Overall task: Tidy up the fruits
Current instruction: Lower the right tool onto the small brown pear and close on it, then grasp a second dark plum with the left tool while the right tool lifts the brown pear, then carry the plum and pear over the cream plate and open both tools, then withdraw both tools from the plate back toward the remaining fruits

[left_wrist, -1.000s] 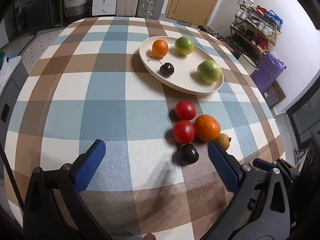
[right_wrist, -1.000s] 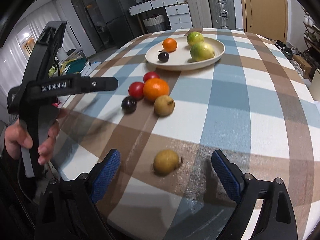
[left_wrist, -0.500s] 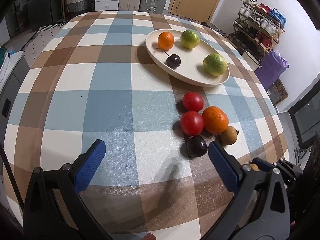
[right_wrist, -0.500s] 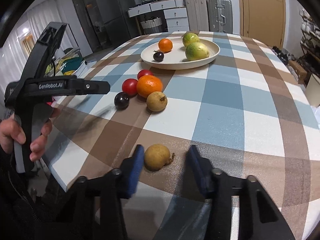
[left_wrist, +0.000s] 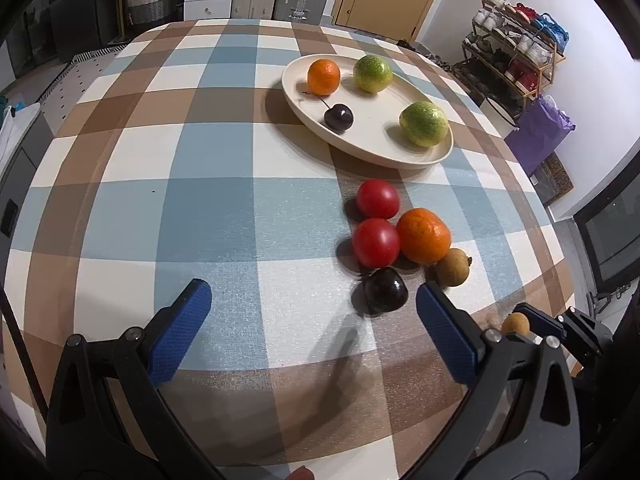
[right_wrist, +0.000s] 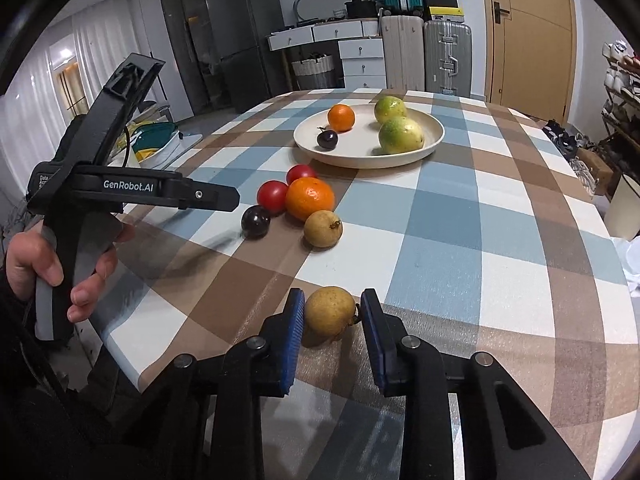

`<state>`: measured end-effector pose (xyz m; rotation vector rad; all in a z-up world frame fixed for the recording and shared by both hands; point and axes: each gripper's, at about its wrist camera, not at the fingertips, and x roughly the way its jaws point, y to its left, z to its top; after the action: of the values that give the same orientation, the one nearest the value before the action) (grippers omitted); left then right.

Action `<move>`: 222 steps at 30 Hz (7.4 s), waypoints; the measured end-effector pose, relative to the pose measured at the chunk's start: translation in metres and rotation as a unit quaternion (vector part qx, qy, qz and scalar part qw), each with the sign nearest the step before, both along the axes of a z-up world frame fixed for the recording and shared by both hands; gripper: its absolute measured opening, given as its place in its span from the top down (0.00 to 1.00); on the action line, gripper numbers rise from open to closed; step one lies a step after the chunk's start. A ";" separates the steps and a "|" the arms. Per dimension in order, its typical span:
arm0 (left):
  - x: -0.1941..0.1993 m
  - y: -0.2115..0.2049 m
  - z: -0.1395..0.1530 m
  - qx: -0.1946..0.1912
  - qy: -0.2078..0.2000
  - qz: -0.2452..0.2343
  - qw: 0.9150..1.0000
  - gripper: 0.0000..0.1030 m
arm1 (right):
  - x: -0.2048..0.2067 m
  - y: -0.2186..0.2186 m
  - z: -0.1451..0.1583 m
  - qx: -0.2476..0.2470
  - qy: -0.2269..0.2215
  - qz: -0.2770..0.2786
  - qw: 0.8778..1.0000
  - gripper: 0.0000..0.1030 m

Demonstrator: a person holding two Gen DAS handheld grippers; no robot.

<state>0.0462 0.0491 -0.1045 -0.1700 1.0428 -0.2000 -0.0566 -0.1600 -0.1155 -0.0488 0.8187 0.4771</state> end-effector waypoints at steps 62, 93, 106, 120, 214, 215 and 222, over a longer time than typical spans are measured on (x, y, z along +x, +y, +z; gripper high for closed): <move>-0.015 -0.037 0.020 0.007 -0.032 -0.068 0.997 0.77 | 0.016 -0.040 0.009 0.059 -0.015 -0.056 0.997 0.71; 0.060 -0.033 0.091 -0.004 -0.088 -0.056 0.995 0.77 | 0.108 -0.008 0.099 0.102 -0.086 0.009 0.991 0.71; 0.120 -0.042 0.082 -0.012 -0.084 -0.078 0.993 0.77 | 0.171 0.002 0.094 0.133 -0.050 0.009 0.990 0.71; 0.187 -0.049 0.043 -0.019 -0.049 -0.091 0.994 0.77 | 0.236 0.011 0.059 0.112 0.002 -0.009 0.994 0.71; -0.010 0.005 0.054 0.044 -0.097 0.024 0.994 0.01 | 0.063 0.011 0.058 0.054 -0.055 -0.027 0.997 0.01; -0.011 0.004 0.053 0.043 -0.096 0.024 0.994 0.01 | 0.061 0.011 0.056 0.053 -0.053 -0.027 0.997 0.01; -0.015 -0.001 0.046 0.045 -0.091 0.021 0.995 0.01 | 0.053 0.009 0.040 0.051 -0.036 -0.022 0.998 0.01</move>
<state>0.0310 0.0485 -0.0583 -0.0901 0.8643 -0.1276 -0.0034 -0.1513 -0.0759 0.0460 0.7223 0.4732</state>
